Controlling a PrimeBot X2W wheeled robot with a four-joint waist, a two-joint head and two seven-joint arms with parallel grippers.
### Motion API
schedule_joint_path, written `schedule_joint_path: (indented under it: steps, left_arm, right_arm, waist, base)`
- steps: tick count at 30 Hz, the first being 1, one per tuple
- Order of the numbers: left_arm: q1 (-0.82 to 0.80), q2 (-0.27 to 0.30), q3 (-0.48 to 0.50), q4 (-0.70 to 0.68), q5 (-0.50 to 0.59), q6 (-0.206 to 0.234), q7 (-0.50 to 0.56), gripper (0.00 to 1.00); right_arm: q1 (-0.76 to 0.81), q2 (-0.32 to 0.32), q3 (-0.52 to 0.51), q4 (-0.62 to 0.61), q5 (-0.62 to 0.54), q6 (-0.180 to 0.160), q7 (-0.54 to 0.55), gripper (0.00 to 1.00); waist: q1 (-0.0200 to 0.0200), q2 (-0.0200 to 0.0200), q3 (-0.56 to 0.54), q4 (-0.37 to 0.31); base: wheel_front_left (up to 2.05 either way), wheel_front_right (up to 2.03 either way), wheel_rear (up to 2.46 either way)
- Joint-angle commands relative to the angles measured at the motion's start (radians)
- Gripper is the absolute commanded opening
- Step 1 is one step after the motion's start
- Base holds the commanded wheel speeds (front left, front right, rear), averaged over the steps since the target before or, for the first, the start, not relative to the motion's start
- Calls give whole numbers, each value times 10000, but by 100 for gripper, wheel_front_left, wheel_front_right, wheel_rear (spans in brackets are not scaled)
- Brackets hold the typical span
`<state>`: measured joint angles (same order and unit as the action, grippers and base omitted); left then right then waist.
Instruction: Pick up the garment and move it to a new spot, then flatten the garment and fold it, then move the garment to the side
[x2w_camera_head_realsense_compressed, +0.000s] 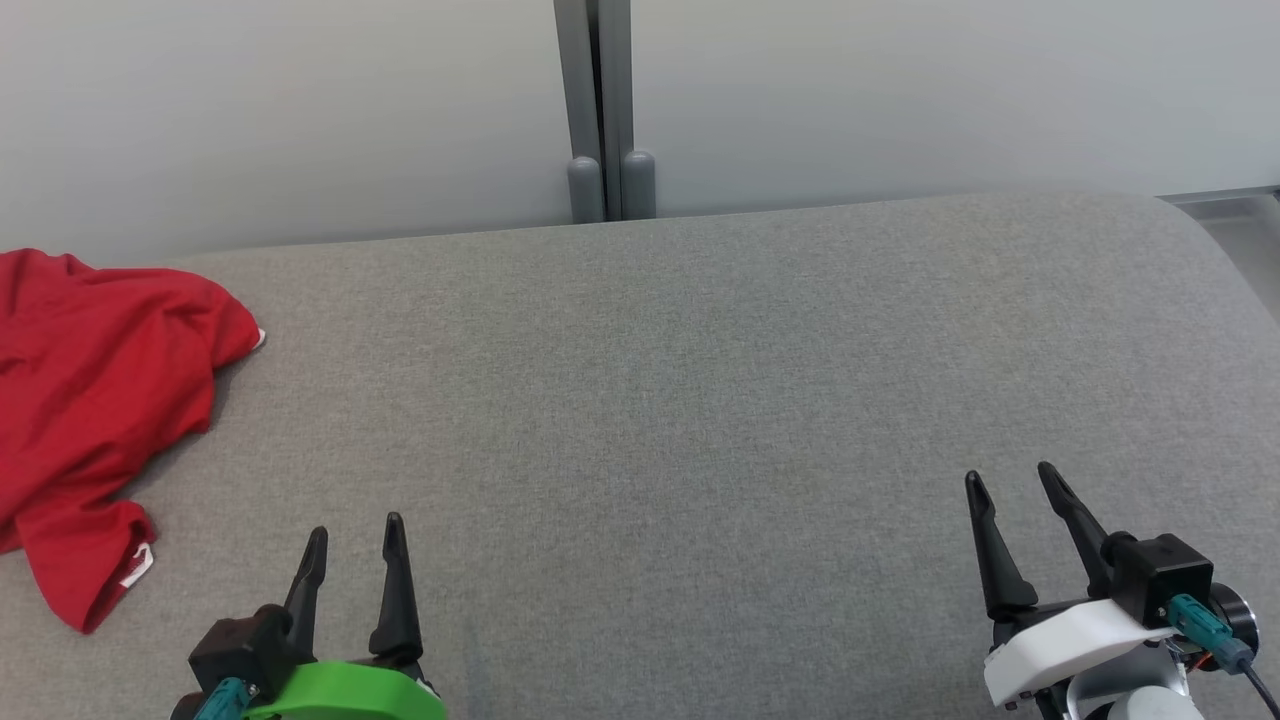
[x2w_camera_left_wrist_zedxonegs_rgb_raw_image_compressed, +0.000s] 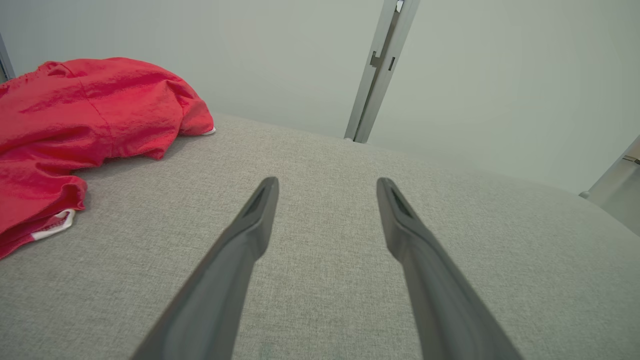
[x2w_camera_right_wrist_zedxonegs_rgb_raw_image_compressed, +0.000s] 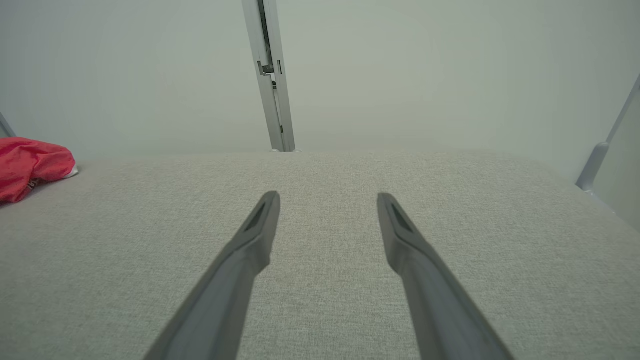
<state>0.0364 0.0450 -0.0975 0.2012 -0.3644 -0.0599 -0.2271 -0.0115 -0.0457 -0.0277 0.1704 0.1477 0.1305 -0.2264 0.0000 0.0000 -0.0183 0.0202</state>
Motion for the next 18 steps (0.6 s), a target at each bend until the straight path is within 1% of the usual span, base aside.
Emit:
schedule_joint_path:
  steps: [1,18]
  left_arm:
    - [105,76,-9,0,215,67,-93,100]
    - [198,85,-120,173,1113,-3,-403,100]
  right_arm:
    - [33,-58,-6,-41,-224,3,-94,100]
    - [63,-72,78,-86,-1366,2,-411,100]
  waist:
    - [0,0,1,7]
    - [0,0,-25,52]
  base:
    - [0,0,0]
    - [0,0,0]
